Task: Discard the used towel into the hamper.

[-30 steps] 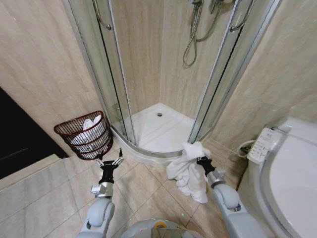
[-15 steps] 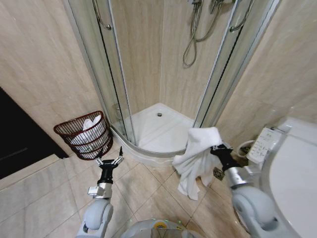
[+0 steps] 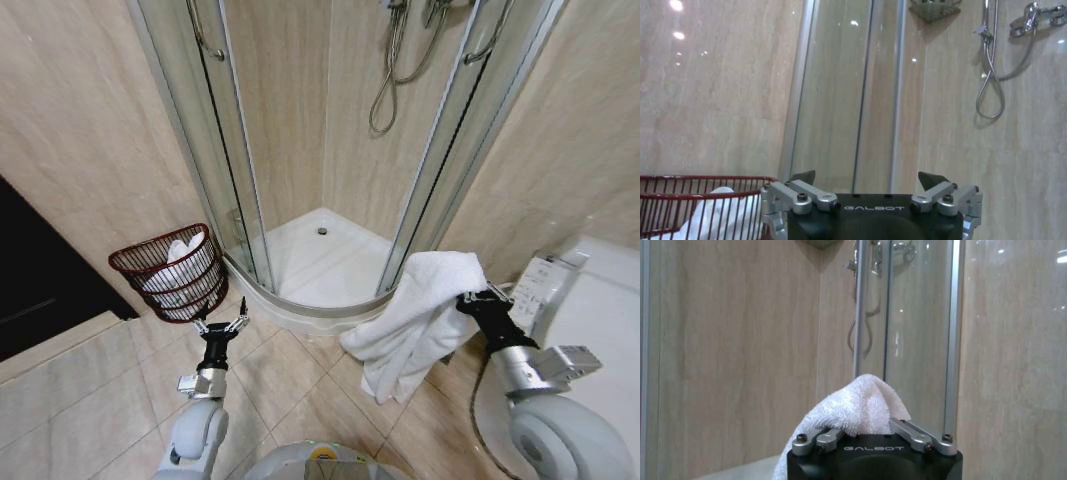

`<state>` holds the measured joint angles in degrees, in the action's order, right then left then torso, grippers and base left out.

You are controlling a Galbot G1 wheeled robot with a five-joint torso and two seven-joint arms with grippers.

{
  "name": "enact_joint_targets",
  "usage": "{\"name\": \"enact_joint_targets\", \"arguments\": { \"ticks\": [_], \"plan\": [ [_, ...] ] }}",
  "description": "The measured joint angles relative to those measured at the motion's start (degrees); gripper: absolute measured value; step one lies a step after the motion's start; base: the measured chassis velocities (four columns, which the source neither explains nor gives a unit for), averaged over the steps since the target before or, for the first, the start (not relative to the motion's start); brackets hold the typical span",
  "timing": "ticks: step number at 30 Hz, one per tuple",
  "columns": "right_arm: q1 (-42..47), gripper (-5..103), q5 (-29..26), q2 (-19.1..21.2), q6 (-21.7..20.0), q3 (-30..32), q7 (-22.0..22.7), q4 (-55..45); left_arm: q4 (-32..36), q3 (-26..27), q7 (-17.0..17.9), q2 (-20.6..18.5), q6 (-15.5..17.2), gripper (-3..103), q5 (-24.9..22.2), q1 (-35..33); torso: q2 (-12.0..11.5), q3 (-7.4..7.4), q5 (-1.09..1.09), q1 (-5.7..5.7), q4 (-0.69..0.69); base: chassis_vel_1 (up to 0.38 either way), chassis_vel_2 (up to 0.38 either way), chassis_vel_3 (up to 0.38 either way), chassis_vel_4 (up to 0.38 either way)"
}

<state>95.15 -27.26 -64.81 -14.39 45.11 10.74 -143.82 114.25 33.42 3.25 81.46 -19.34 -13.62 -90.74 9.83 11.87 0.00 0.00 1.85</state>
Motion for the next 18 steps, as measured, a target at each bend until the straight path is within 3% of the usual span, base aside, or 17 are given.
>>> {"name": "enact_joint_targets", "arguments": {
  "ticks": [18],
  "plan": [
    [1.6,8,6.3,-2.3,2.7,-3.0,-2.1,0.5,-0.2,-0.1,0.2,0.2,0.6,100,0.5,-0.3,0.0,0.01,-0.01,0.0,0.0,0.01,0.01,0.012,0.011]
  ]
}}
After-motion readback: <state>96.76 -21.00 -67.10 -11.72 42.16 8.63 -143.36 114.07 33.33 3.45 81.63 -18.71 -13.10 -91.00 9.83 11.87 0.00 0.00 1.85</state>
